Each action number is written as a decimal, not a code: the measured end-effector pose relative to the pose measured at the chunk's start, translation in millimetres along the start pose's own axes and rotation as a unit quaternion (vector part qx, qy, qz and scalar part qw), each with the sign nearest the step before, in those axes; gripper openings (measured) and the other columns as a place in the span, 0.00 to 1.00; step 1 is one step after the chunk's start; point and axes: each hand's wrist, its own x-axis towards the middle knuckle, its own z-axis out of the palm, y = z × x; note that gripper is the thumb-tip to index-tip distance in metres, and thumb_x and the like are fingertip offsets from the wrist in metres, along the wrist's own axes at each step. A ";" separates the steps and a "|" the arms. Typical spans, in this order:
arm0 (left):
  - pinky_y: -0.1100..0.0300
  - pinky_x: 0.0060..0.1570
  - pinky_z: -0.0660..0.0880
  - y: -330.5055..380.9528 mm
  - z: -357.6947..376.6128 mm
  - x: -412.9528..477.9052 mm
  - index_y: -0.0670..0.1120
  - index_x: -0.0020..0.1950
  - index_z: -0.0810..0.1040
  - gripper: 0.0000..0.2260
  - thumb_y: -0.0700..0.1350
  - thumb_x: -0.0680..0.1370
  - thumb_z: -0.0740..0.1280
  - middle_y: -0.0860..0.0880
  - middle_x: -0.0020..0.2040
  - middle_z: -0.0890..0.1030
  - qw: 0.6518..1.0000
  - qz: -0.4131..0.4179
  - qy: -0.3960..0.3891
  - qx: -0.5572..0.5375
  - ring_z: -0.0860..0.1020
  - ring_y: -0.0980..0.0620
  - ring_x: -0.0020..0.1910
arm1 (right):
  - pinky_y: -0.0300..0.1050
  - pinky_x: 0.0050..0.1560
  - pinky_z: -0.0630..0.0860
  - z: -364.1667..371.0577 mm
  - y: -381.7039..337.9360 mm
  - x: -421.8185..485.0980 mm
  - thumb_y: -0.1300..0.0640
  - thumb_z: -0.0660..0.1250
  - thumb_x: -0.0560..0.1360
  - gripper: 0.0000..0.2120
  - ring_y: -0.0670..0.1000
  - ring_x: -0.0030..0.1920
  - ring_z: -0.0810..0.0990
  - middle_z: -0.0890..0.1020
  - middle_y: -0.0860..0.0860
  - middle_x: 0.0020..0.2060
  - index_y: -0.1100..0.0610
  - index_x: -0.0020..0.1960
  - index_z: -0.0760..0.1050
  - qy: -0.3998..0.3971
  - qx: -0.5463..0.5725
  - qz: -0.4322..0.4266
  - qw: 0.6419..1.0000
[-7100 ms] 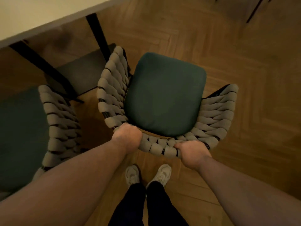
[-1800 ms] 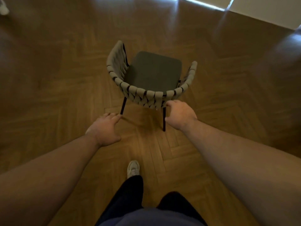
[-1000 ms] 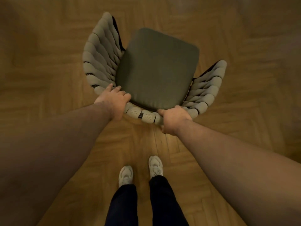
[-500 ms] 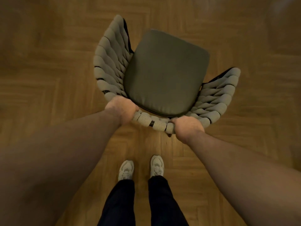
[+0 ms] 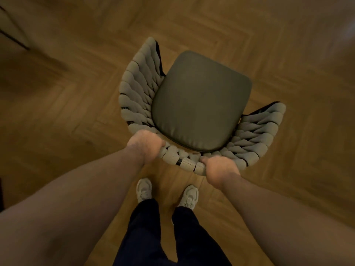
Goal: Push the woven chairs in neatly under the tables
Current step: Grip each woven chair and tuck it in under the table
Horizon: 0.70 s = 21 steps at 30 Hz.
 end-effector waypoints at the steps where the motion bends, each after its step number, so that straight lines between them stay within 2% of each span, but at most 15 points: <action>1: 0.46 0.62 0.79 -5.6 8.1 -8.2 0.55 0.72 0.75 0.18 0.42 0.83 0.66 0.48 0.63 0.82 1.000 -0.011 -0.003 -0.012 0.81 0.45 0.62 | 0.52 0.46 0.74 -0.9 -8.3 2.1 0.63 0.59 0.82 0.21 0.57 0.57 0.81 0.81 0.51 0.56 0.45 0.69 0.75 -0.005 -0.008 -0.010 1.000; 5: 0.46 0.61 0.80 -32.8 40.2 -39.9 0.55 0.73 0.75 0.18 0.42 0.84 0.64 0.49 0.63 0.82 0.997 -0.055 -0.012 -0.057 0.81 0.45 0.61 | 0.52 0.51 0.77 -7.7 -47.3 15.7 0.64 0.59 0.82 0.23 0.57 0.60 0.80 0.81 0.51 0.58 0.44 0.71 0.74 -0.005 -0.053 -0.056 0.997; 11: 0.48 0.61 0.80 -82.5 84.0 -88.5 0.55 0.73 0.75 0.16 0.44 0.86 0.61 0.49 0.63 0.82 0.987 -0.118 -0.022 -0.111 0.81 0.45 0.62 | 0.51 0.48 0.72 -24.6 -118.1 36.6 0.62 0.59 0.83 0.22 0.56 0.61 0.79 0.81 0.51 0.59 0.44 0.72 0.74 0.011 -0.120 -0.133 0.984; 14: 0.47 0.59 0.81 -104.7 107.4 -114.1 0.56 0.70 0.76 0.14 0.45 0.85 0.62 0.50 0.60 0.82 0.977 -0.157 -0.021 -0.143 0.81 0.46 0.59 | 0.51 0.50 0.73 -32.1 -157.4 47.1 0.61 0.59 0.84 0.22 0.57 0.60 0.79 0.81 0.51 0.59 0.44 0.73 0.74 0.014 -0.152 -0.171 0.973; 21: 0.48 0.60 0.81 -146.4 164.4 -165.6 0.57 0.68 0.77 0.15 0.46 0.82 0.69 0.50 0.59 0.82 0.943 -0.244 -0.031 -0.223 0.81 0.47 0.59 | 0.52 0.55 0.77 -46.0 -249.4 66.2 0.63 0.60 0.84 0.22 0.56 0.60 0.80 0.82 0.51 0.58 0.44 0.73 0.74 0.009 -0.244 -0.239 0.940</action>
